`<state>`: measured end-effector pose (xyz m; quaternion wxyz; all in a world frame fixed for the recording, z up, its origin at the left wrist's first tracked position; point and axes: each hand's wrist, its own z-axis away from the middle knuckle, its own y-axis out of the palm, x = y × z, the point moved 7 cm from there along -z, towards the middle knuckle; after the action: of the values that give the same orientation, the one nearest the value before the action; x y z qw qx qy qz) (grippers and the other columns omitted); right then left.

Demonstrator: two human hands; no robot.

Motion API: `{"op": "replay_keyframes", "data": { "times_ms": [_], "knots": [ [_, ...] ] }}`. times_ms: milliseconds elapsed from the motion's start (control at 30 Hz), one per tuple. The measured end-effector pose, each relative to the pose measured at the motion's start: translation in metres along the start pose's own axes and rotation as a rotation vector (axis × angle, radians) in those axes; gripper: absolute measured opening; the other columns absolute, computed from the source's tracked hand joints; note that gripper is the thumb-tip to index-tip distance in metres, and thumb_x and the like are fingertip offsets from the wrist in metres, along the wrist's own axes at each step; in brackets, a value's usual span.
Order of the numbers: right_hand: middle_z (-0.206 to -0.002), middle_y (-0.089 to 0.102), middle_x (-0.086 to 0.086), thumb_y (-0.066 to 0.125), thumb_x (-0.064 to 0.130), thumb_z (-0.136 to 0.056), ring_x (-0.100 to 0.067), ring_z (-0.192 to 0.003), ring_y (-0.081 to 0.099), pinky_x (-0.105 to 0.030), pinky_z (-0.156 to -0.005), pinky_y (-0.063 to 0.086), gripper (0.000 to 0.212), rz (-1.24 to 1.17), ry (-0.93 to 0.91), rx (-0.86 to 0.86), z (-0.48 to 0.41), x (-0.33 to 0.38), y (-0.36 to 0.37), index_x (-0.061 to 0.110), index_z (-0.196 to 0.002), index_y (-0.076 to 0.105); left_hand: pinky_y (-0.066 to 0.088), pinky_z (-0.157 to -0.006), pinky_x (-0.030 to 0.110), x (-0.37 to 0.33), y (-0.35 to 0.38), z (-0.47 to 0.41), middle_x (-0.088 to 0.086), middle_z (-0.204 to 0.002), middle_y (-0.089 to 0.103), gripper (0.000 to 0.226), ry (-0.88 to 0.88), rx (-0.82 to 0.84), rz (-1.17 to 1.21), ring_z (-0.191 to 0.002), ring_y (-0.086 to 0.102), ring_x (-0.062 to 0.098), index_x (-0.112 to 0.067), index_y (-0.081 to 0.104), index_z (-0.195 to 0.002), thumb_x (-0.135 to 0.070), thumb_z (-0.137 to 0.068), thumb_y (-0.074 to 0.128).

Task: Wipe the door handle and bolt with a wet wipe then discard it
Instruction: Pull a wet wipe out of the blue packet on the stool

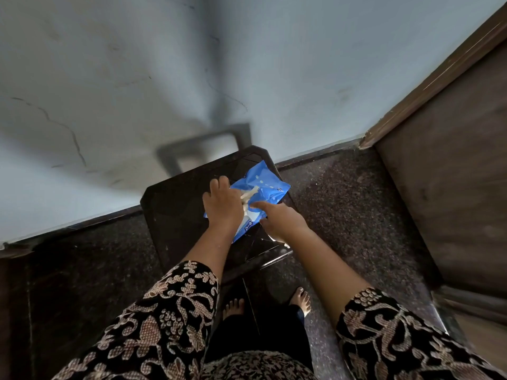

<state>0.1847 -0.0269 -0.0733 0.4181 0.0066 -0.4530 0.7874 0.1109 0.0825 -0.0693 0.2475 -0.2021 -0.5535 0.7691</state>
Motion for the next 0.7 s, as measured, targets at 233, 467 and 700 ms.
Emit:
{"op": "replay_keyframes", "data": {
  "times_ms": [233, 467, 700],
  "knots": [
    [-0.104, 0.064, -0.006, 0.042, 0.008, -0.087, -0.031, -0.081, 0.062, -0.034, -0.062, 0.045, 0.057, 0.338, -0.068, -0.109, -0.017, 0.014, -0.023, 0.037, -0.136, 0.032, 0.041, -0.081, 0.036, -0.012, 0.002, -0.010, 0.008, -0.104, 0.065, 0.022, 0.075, -0.011, 0.160, -0.103, 0.054, 0.027, -0.015, 0.063, -0.109, -0.021, -0.093, 0.050],
    [-0.101, 0.064, -0.008, 0.040, 0.007, -0.089, -0.032, -0.087, 0.062, -0.034, -0.062, 0.041, 0.040, 0.401, -0.076, -0.149, -0.018, 0.008, -0.030, 0.025, -0.125, 0.046, 0.038, -0.091, 0.039, -0.019, 0.022, 0.002, 0.011, -0.112, 0.059, 0.028, 0.364, 0.085, 0.132, -0.109, 0.049, 0.028, -0.022, 0.062, -0.115, -0.029, -0.098, 0.041],
    [-0.108, 0.060, -0.009, 0.044, 0.026, -0.094, -0.026, -0.081, 0.056, -0.031, -0.068, 0.041, 0.017, -0.211, 0.167, -0.150, -0.014, -0.018, -0.032, 0.022, -0.107, 0.054, 0.042, -0.084, 0.036, -0.024, 0.010, -0.003, 0.004, -0.115, 0.060, 0.025, 0.260, 0.036, -0.115, -0.104, 0.057, 0.025, -0.018, 0.061, -0.112, -0.019, -0.094, 0.044]
  ]
}}
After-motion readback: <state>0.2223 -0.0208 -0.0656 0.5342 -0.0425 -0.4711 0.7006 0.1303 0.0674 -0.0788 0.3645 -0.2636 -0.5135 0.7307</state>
